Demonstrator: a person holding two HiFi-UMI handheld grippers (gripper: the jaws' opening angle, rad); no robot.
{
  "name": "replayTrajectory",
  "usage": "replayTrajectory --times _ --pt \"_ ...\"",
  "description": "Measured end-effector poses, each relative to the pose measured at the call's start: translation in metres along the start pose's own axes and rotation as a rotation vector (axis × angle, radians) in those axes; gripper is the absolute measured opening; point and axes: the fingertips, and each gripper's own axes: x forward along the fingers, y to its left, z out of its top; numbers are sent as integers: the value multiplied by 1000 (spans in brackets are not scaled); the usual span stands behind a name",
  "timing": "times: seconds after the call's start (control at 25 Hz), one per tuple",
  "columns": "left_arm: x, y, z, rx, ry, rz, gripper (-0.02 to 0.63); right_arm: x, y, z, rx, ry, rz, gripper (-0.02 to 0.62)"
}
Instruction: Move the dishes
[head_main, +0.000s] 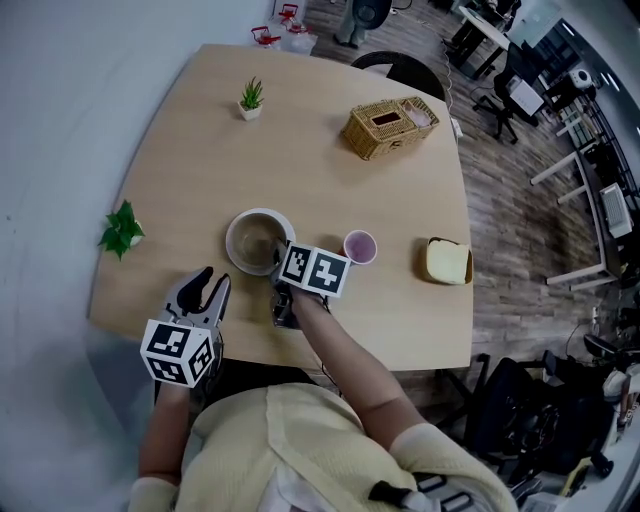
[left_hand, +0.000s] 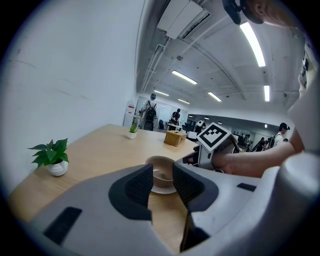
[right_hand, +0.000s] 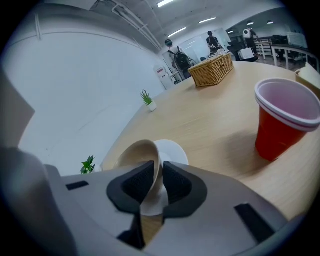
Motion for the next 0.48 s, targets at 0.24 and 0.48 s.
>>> replayTrajectory --times 0.24,0.48 --pt "1 2 3 -5 -4 0 127 -2 5 2 13 -17 10 29" --pt "3 -1 7 4 -12 -16 127 -20 15 4 -44 -27 76 29"
